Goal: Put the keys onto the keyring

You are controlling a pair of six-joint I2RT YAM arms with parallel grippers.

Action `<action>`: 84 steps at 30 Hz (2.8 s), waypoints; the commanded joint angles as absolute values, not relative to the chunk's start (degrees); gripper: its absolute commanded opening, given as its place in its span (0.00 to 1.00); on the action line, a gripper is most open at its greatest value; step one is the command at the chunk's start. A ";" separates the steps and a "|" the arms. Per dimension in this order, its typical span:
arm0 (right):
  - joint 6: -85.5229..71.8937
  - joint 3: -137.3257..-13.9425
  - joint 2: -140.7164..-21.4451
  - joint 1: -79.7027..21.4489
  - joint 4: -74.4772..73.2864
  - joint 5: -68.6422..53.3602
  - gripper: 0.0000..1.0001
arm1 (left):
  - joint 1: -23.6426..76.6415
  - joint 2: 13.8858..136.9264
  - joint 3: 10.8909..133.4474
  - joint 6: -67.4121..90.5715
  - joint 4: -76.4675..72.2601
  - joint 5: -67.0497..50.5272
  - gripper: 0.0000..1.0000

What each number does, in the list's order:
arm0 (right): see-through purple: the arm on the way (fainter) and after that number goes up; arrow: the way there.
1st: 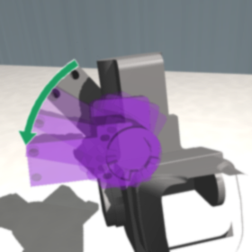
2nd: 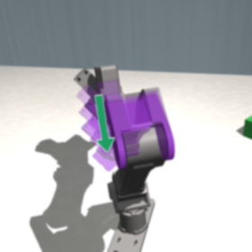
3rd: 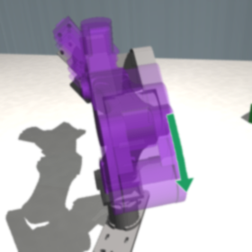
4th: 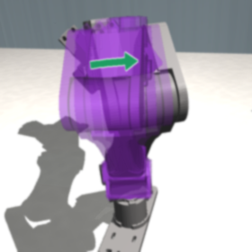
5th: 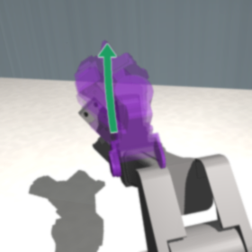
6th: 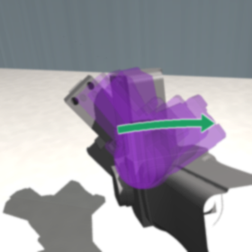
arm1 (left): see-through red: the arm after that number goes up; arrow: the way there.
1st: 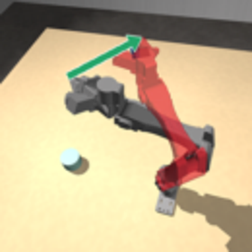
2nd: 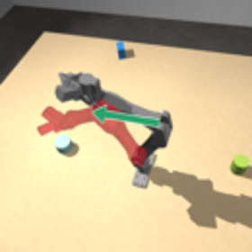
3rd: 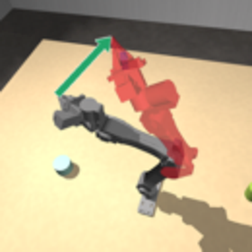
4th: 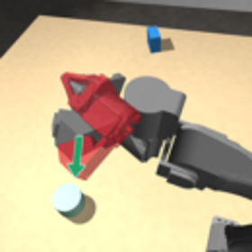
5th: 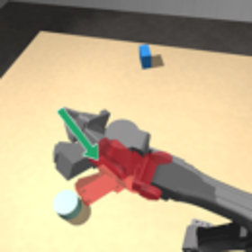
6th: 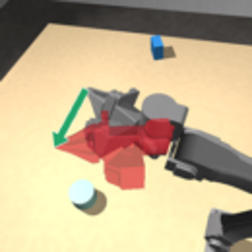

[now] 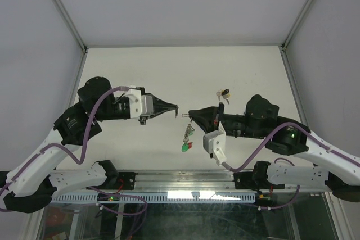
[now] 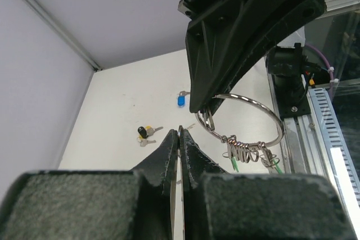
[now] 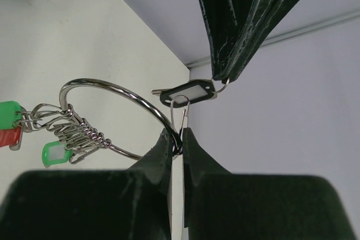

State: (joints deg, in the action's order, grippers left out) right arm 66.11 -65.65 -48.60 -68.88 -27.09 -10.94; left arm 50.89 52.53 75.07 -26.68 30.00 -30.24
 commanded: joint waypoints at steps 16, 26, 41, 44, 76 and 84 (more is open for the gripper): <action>58.54 -79.47 -54.77 -69.17 -35.30 -21.50 0.00 | 50.42 54.54 80.13 -29.38 34.16 -37.68 0.00; 57.40 -82.80 -56.26 -69.17 -38.27 -22.42 0.00 | 50.43 55.98 82.82 -32.98 40.96 -41.67 0.00; 56.30 -85.94 -60.23 -69.17 -42.32 -23.60 0.00 | 50.39 59.70 86.30 -38.05 46.75 -43.85 0.00; 55.95 -86.58 -60.74 -69.09 -43.61 -23.88 0.00 | 50.38 59.85 86.39 -38.54 46.64 -44.02 0.00; 54.83 -87.44 -60.82 -68.64 -44.95 -24.17 0.00 | 50.38 59.98 87.63 -39.89 50.35 -48.47 0.00; 54.79 -87.02 -60.56 -68.64 -44.57 -24.17 0.00 | 50.46 60.64 87.76 -39.81 50.36 -49.19 0.00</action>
State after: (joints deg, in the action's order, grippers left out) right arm 55.81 -84.33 -61.36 -68.77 -47.55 -23.24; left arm 50.89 60.42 85.69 -38.50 51.22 -46.68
